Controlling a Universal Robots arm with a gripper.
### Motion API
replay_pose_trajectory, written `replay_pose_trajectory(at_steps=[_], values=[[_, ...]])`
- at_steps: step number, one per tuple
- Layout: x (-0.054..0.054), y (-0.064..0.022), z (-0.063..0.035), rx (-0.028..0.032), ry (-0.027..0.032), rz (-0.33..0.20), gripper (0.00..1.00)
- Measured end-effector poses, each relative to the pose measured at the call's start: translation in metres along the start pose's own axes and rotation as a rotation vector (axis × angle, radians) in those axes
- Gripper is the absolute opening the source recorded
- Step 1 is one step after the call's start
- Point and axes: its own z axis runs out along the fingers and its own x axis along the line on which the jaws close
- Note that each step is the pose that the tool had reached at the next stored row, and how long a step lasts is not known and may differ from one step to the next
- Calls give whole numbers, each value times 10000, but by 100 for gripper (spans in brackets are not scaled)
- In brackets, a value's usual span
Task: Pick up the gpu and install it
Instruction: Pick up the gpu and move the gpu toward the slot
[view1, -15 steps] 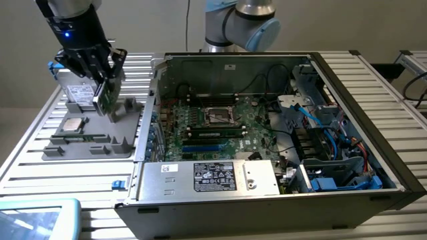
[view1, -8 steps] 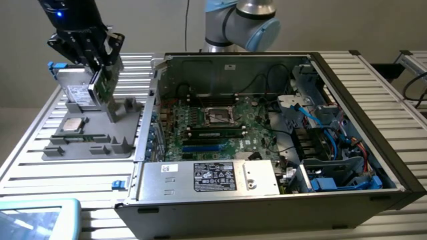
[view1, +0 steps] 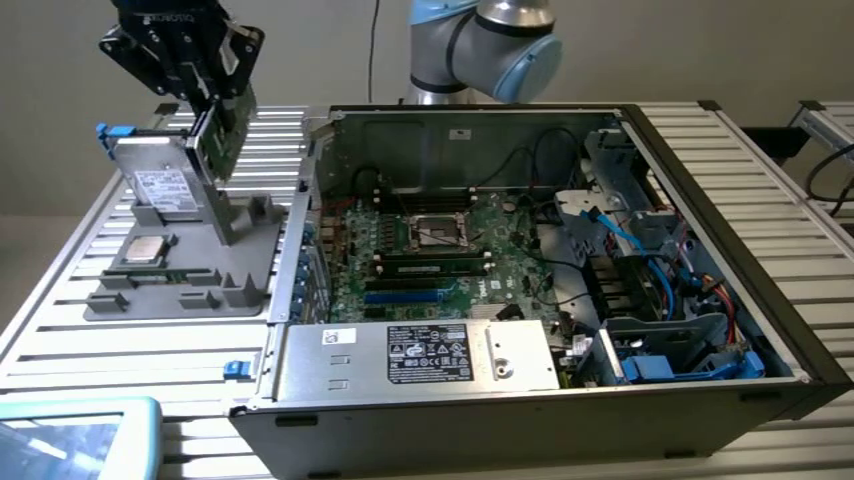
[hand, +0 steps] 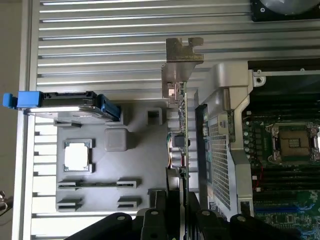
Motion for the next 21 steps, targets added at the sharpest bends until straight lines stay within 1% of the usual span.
replay_pose_trajectory(at_steps=[4, 9, 12, 15, 17, 21], values=[[-127, 16, -180, 1, 11, 2, 27], [-276, 35, -402, 5, 54, 7, 27], [-388, 35, -458, 3, 104, 11, 27], [-491, 27, -484, 9, 172, 19, 27], [-556, 20, -495, 11, 229, 24, 27], [-677, -3, -503, 20, 405, 43, 27]])
